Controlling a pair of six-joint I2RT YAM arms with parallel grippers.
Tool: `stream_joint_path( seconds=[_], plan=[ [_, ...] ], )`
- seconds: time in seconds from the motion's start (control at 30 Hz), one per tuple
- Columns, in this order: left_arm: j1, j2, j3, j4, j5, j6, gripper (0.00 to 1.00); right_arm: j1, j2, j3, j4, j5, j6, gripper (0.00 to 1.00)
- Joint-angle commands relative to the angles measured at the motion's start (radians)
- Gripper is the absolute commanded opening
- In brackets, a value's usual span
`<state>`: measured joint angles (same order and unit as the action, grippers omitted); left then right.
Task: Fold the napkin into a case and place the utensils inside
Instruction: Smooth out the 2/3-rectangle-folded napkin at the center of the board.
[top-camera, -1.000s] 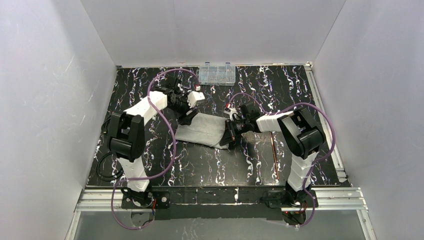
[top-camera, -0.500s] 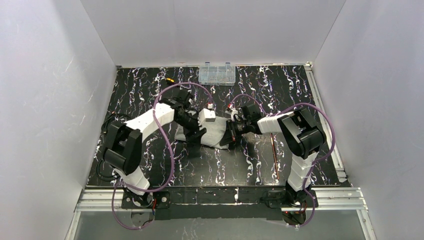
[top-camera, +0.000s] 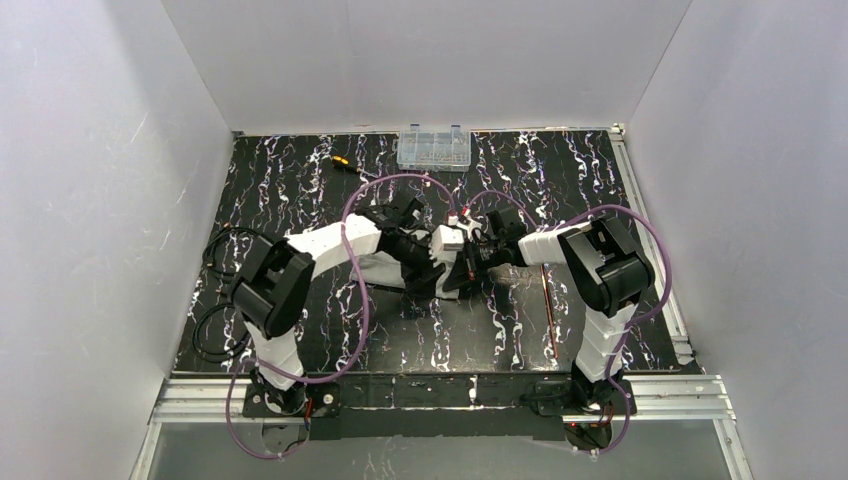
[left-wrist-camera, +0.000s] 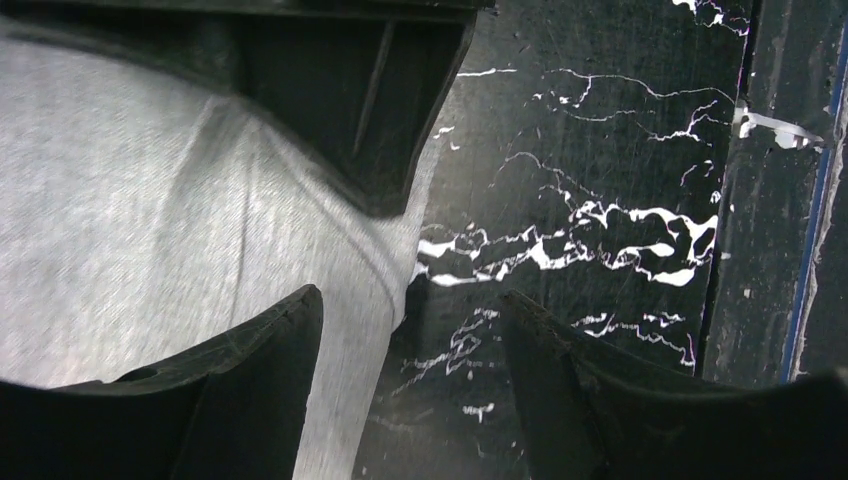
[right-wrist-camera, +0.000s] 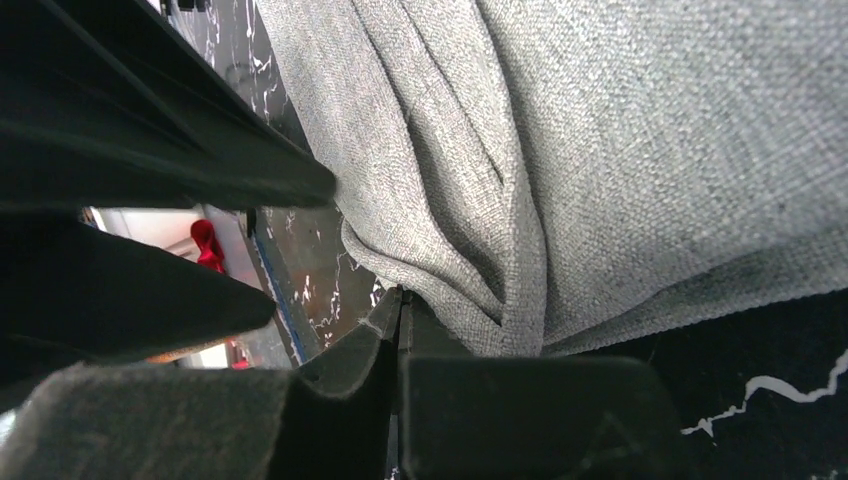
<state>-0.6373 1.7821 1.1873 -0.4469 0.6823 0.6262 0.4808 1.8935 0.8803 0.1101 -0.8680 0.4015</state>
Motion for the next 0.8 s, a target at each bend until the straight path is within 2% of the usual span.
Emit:
stream_joint_path(
  seconds=[0.0, 0.2, 0.3, 0.43, 0.63, 0.77],
  plan=[
    [-0.045, 0.071, 0.038, 0.010, 0.000, -0.031, 0.63, -0.007, 0.024, 0.011, 0.002, -0.030, 0.054, 0.07],
    [-0.042, 0.152, 0.071, 0.031, -0.060, -0.029, 0.62, -0.006, 0.023, 0.010, -0.001, -0.042, 0.076, 0.07],
    [-0.021, 0.166, 0.083, 0.036, -0.038, -0.047, 0.62, -0.006, 0.020, 0.003, -0.001, -0.045, 0.079, 0.07],
    [0.008, 0.206, 0.124, -0.039, -0.014, -0.029, 0.61, -0.006, 0.026, -0.009, 0.006, -0.039, 0.092, 0.06],
    [0.020, 0.140, 0.038, 0.035, -0.079, 0.026, 0.60, -0.009, 0.042, 0.001, 0.010, -0.043, 0.120, 0.05],
    [0.008, 0.126, 0.054, 0.042, -0.168, 0.060, 0.59, -0.012, 0.039, 0.007, 0.014, -0.043, 0.137, 0.05]
  ],
)
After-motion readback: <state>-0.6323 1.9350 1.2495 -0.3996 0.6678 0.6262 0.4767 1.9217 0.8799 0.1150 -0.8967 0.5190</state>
